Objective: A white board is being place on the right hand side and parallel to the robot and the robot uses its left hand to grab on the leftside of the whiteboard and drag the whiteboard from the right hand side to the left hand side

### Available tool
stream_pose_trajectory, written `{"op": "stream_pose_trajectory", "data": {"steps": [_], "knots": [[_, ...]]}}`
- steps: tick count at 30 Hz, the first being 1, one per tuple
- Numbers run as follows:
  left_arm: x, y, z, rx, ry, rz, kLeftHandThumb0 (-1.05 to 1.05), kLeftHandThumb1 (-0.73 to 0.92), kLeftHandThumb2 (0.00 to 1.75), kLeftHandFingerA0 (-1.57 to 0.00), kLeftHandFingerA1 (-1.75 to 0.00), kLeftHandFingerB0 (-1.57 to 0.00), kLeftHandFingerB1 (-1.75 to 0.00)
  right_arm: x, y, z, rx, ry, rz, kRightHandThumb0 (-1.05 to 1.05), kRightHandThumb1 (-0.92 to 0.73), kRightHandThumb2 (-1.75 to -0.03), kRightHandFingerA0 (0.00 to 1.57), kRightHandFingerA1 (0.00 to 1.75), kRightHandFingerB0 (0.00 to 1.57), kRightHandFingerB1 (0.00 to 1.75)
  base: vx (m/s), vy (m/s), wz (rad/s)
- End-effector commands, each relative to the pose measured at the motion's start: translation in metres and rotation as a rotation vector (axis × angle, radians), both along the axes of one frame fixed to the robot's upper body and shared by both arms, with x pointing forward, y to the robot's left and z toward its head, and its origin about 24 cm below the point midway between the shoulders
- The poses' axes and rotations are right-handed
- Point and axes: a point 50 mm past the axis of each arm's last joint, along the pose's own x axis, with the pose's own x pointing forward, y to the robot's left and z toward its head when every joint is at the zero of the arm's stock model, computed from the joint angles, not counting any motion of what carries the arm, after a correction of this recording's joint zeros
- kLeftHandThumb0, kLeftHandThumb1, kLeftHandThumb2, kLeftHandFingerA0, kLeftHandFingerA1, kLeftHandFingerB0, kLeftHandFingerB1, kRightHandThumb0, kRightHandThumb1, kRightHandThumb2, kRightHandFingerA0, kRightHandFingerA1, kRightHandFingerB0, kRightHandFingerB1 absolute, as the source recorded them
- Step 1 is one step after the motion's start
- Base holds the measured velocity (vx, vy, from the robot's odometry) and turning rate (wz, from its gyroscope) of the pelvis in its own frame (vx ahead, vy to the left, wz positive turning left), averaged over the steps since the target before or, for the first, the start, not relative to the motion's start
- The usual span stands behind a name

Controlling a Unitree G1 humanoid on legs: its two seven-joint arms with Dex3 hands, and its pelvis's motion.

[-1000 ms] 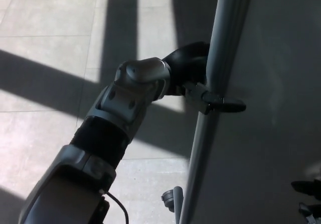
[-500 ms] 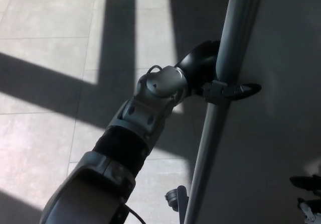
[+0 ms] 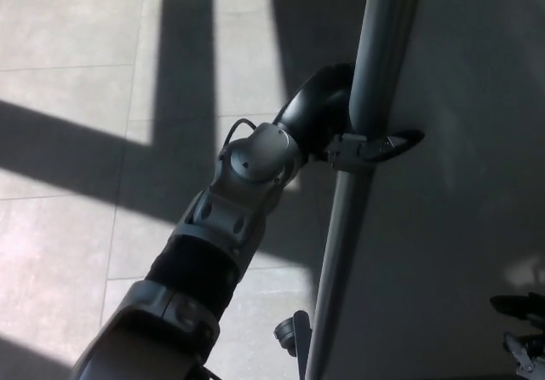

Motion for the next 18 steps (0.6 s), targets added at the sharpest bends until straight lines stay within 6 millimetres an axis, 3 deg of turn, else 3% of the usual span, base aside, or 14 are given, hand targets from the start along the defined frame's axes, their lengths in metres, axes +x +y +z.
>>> {"op": "stream_pose_trajectory", "data": {"steps": [1,4,10,11,15,16,18], "knots": [[0.007,0.040,0.000,-0.005,-0.009,0.090,-0.11,0.79,0.78,-0.89,-1.45,-0.79,-1.22,0.002,-0.004,0.003,-0.017,-0.008,-0.003,-0.20,-0.76,-0.62,0.78,0.60,0.64,0.41,0.00,0.000,0.00],[0.008,0.053,0.002,0.046,-0.037,0.074,-0.15,0.74,0.84,-0.98,-1.40,-0.82,-1.18,0.001,-0.007,0.004,-0.019,-0.007,-0.007,-0.20,-0.74,-0.62,0.79,0.58,0.62,0.40,0.00,0.000,0.00],[0.015,0.085,0.008,0.100,-0.042,0.097,-0.10,0.74,0.83,-0.85,-1.45,-0.79,-1.21,0.002,-0.006,0.004,-0.023,-0.006,-0.001,-0.19,-0.74,-0.62,0.79,0.57,0.62,0.40,0.00,0.000,0.00],[0.018,0.093,0.013,0.104,-0.029,0.099,-0.14,0.78,0.74,-0.87,-1.50,-0.77,-1.27,0.002,-0.005,0.004,-0.030,-0.009,0.004,-0.18,-0.75,-0.62,0.79,0.59,0.64,0.41,0.00,0.000,0.00],[0.021,0.106,0.022,0.115,-0.064,0.049,-0.14,0.76,0.75,-0.99,-1.43,-0.85,-1.24,0.002,-0.005,0.004,-0.047,-0.008,0.007,-0.18,-0.75,-0.62,0.80,0.59,0.64,0.41,0.00,0.000,0.00],[0.024,0.114,0.028,0.131,-0.008,-0.015,-0.32,0.77,0.66,-0.99,-1.43,-0.84,-1.25,0.004,-0.005,0.004,-0.030,-0.006,0.002,-0.20,-0.74,-0.62,0.79,0.57,0.63,0.40,0.00,0.000,0.00],[0.027,0.120,0.033,0.126,0.079,-0.052,-0.34,0.75,0.65,-0.99,-1.44,-0.86,-1.25,0.005,-0.004,0.005,-0.019,-0.011,0.001,-0.20,-0.74,-0.62,0.77,0.56,0.62,0.40,0.00,0.000,0.00]]}}
